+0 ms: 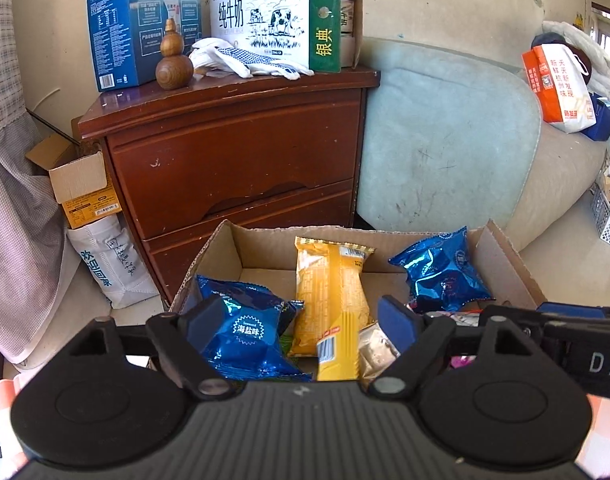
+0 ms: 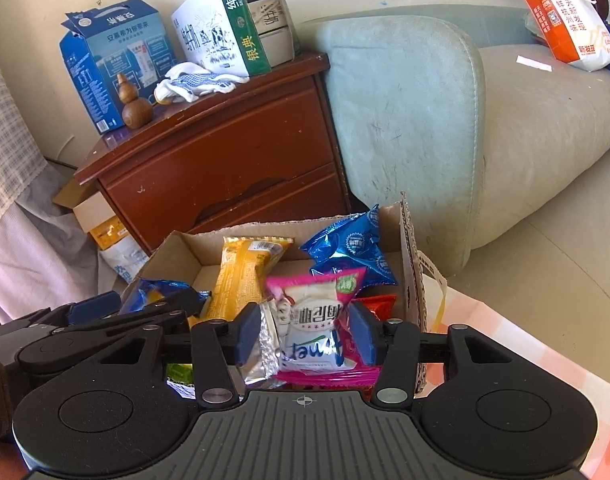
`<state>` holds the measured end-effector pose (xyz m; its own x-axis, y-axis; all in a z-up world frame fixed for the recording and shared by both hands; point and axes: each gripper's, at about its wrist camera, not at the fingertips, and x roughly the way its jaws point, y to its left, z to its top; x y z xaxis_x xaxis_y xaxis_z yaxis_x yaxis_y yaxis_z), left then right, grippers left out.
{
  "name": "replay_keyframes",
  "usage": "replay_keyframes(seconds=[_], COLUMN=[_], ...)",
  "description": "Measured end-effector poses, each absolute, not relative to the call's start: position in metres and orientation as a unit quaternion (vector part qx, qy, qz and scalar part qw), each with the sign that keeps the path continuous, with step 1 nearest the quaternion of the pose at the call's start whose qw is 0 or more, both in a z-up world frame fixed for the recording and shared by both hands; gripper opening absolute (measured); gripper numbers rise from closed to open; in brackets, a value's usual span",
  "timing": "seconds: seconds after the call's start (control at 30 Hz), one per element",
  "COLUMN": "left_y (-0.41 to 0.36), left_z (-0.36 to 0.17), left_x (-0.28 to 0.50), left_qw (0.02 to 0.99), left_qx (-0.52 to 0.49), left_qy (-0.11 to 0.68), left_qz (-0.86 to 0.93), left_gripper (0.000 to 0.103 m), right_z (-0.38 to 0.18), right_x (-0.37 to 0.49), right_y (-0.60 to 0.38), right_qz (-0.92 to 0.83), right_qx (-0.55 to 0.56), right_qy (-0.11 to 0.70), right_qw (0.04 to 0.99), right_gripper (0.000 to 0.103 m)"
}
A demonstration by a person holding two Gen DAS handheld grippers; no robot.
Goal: Organize snacks
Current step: 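Move left tool to blue Amerie packet while right tool moves to yellow bag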
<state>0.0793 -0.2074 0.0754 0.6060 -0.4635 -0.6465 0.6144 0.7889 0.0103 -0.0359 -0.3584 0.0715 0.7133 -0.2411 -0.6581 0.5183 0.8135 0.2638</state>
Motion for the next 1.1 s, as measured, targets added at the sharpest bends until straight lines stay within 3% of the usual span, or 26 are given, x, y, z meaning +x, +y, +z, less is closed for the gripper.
replay_keyframes(seconds=[0.47, 1.1], left_y=[-0.163, -0.127], left_z=[0.089, 0.067], left_x=[0.073, 0.02], left_qw=[0.894, 0.865], left_qx=[0.115, 0.148], left_qy=[0.338, 0.387], left_qz=[-0.271, -0.285], left_gripper=[0.087, 0.087], right_z=[0.086, 0.068], right_x=[-0.053, -0.077], right_y=[-0.341, -0.328], right_qz=[-0.157, -0.114], right_qx=[0.184, 0.159], right_qy=[0.333, 0.411], right_qw=[0.911, 0.89], right_gripper=[0.061, 0.067])
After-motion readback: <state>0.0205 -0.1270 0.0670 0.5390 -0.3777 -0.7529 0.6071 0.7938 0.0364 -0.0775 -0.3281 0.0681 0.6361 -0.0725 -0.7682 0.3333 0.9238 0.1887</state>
